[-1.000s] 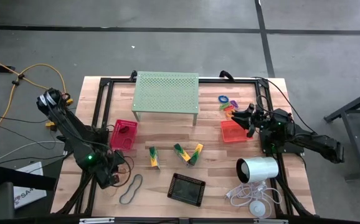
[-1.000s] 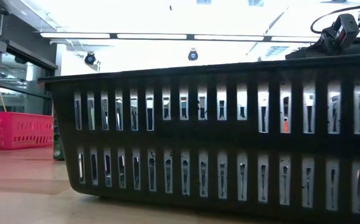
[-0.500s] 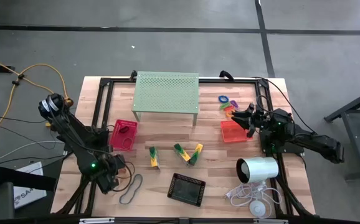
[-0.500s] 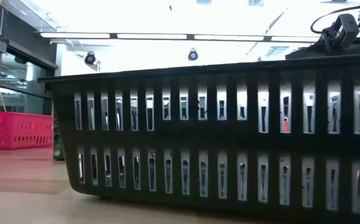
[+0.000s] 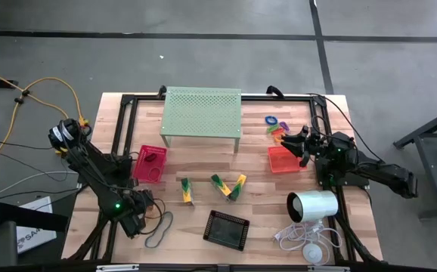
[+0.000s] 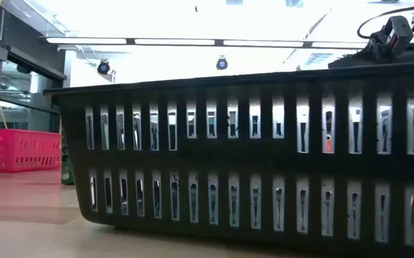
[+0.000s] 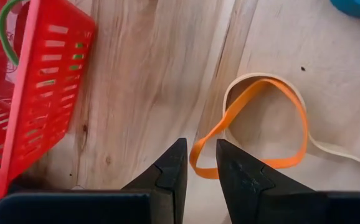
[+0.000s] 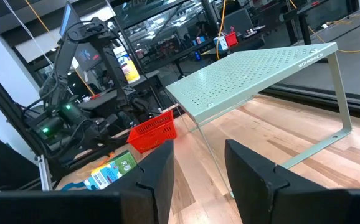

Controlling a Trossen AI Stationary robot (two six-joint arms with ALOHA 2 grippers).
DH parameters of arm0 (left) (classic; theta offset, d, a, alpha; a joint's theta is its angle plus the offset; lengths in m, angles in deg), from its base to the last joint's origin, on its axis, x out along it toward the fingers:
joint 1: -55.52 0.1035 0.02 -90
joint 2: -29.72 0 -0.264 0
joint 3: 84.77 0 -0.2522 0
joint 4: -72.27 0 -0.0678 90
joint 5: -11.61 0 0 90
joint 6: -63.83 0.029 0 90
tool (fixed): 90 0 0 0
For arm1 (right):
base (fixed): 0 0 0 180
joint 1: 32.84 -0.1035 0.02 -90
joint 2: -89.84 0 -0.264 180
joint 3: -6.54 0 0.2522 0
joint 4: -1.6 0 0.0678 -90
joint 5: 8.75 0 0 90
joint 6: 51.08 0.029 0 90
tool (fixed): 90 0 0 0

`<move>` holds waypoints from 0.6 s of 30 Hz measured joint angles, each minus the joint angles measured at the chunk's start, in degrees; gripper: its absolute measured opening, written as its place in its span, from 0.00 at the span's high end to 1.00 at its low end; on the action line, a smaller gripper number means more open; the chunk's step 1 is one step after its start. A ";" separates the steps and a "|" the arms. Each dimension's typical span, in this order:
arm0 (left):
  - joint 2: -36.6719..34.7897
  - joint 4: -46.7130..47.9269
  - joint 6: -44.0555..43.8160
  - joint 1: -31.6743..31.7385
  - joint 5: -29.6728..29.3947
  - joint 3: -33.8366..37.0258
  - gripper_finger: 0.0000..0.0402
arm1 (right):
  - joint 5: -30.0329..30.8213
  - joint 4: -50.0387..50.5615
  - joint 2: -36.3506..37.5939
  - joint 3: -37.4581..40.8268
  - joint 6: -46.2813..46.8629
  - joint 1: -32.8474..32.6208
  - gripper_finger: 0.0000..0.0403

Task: Pick & Place Office Desk Supplies
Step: Put the yellow rubber band into the red bin

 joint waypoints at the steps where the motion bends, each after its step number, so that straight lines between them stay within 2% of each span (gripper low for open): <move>1: 0.33 0.02 0.00 0.00 0.30 0.00 0.80 | 0.00 0.00 0.00 -0.02 0.00 0.02 0.68; 11: 1.69 0.04 0.02 0.00 0.41 0.00 0.82 | 0.00 0.00 0.00 -0.02 -0.02 0.02 0.68; 18: 1.69 0.03 0.02 0.00 0.40 0.00 0.92 | 0.00 0.00 -0.02 -0.01 -0.01 0.00 0.68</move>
